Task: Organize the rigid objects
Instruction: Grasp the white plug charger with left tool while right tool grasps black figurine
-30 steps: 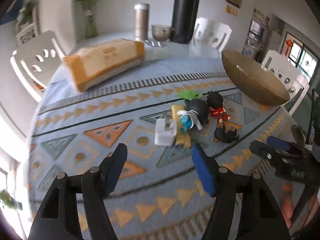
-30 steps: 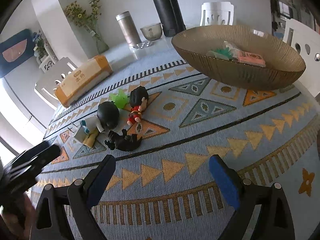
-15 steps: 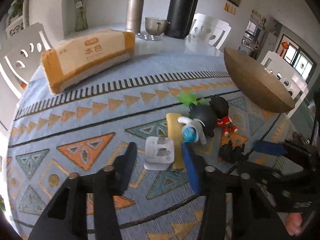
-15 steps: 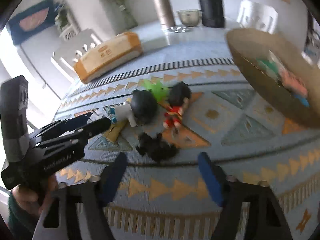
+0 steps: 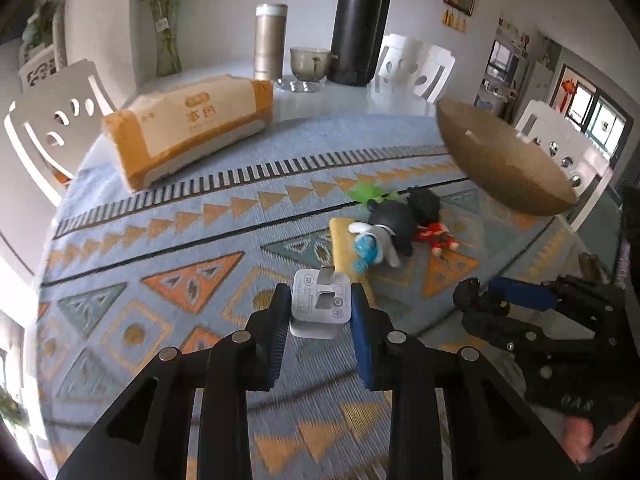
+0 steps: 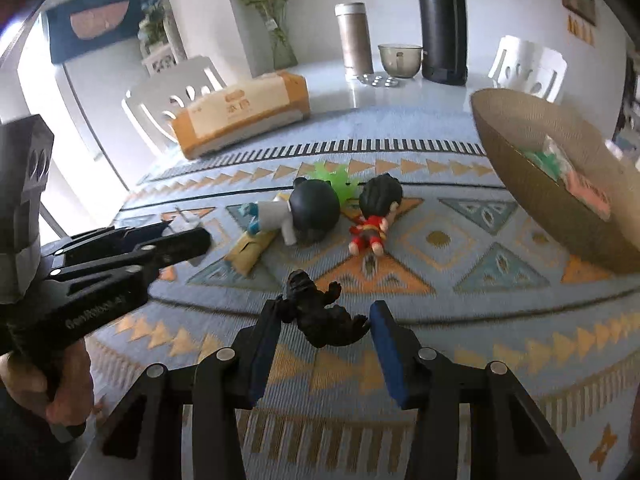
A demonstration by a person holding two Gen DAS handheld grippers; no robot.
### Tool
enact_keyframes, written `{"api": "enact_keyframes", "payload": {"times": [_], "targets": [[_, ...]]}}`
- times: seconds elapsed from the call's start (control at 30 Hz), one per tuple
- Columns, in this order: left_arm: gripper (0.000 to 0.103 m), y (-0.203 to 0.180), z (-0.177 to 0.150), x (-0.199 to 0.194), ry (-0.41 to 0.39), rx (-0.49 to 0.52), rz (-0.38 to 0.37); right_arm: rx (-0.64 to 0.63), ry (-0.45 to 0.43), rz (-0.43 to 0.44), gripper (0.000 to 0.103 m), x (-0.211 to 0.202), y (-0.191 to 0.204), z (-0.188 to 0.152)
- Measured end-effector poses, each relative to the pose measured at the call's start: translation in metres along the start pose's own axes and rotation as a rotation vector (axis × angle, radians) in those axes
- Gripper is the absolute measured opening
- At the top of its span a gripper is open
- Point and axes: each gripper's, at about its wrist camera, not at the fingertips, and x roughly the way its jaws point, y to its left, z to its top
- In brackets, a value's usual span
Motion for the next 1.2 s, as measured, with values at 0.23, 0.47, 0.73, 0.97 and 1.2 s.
{"api": "enact_keyframes", "payload": {"times": [0.23,0.47,0.73,0.97,1.2], "targets": [[0.026,-0.014,-0.035,-0.042,-0.037,-0.047,-0.011,0.039,-0.006,0.049,0.046,-0.032,-0.015,-0.032],[0.026,-0.02,-0.069,-0.035,-0.036,-0.075,0.04,0.006,0.02,0.004,0.046,-0.031,-0.016,-0.051],[0.026,-0.031,-0.071,-0.043,-0.099,-0.015,0.076,-0.037,0.015,-0.006,0.058,-0.033,-0.01,-0.056],[0.026,-0.022,-0.072,-0.045,-0.105,-0.062,0.05,-0.109,0.039,-0.098,0.058,-0.024,0.007,-0.059],[0.026,-0.022,-0.072,-0.045,-0.111,-0.07,0.046,-0.151,-0.006,-0.194,0.046,-0.029,0.014,-0.06]]}}
